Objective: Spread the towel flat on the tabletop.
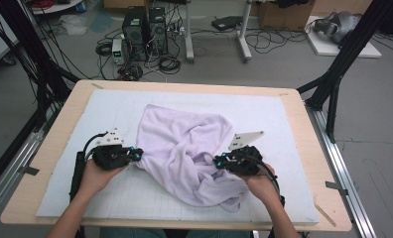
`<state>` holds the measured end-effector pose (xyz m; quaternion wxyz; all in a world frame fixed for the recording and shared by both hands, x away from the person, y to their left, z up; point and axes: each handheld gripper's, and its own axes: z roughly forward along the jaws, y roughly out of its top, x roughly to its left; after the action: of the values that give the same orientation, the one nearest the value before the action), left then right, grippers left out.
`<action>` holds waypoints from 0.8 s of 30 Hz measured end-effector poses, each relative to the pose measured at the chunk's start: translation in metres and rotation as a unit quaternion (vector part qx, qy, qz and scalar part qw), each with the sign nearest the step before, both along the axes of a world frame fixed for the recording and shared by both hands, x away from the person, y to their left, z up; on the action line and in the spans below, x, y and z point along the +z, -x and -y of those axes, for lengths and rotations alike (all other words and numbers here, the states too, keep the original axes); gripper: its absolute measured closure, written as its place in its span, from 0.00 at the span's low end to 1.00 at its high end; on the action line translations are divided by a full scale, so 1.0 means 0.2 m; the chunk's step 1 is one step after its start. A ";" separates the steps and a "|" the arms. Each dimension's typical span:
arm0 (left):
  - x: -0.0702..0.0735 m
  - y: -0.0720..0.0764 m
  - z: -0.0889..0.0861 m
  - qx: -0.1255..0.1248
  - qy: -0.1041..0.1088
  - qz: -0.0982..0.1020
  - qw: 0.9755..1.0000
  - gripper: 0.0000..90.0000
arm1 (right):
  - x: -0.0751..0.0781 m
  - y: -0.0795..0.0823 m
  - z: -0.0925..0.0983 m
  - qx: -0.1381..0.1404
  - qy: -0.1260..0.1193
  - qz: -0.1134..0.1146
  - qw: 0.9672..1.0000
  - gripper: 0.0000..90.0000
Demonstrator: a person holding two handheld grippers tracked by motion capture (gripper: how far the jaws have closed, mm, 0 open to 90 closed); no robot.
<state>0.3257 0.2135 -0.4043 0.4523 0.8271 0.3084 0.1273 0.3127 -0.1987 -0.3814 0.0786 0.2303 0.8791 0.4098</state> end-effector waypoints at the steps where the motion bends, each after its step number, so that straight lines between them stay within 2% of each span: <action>1: 0.01 -0.02 0.01 0.006 0.009 0.003 1.000 0.93 | 0.00 -0.02 0.03 -0.010 0.000 -0.001 1.000 0.94; 3: 0.01 -0.06 0.04 0.014 0.008 0.007 1.000 0.93 | -0.01 -0.07 0.07 -0.030 0.005 -0.003 1.000 0.94; 5: 0.00 -0.11 0.08 0.020 -0.007 0.005 1.000 0.93 | -0.05 -0.13 0.08 -0.046 0.015 -0.011 0.999 0.94; 8: -0.04 -0.21 0.14 0.034 -0.024 -0.006 0.999 0.93 | -0.14 -0.23 0.08 -0.060 0.035 -0.035 0.997 0.94; 10: -0.08 -0.25 0.15 0.039 -0.026 -0.021 0.999 0.93 | -0.20 -0.28 0.08 -0.064 0.032 -0.055 0.996 0.93; 12: -0.11 -0.28 0.15 0.039 -0.027 -0.036 0.998 0.90 | -0.22 -0.31 0.07 -0.066 0.024 -0.066 0.995 0.92; 14: -0.11 -0.28 0.13 0.042 -0.019 -0.041 0.998 0.81 | -0.21 -0.31 0.08 -0.070 0.014 -0.061 0.996 0.86; 17: -0.06 -0.25 0.09 0.051 -0.004 -0.026 0.998 0.67 | -0.17 -0.28 0.11 -0.072 -0.015 -0.048 0.996 0.76; 19: -0.02 -0.22 0.07 0.051 0.006 -0.016 0.999 0.64 | -0.13 -0.25 0.12 -0.067 -0.028 -0.035 0.997 0.74; 24: 0.03 -0.14 0.05 0.036 0.003 0.002 0.999 0.60 | -0.04 -0.14 0.12 -0.050 -0.030 0.006 0.998 0.68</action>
<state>0.3529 0.2032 -0.3976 0.4507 0.8137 0.3379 0.1438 0.3407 -0.2235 -0.3888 0.0971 0.2741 0.8535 0.4324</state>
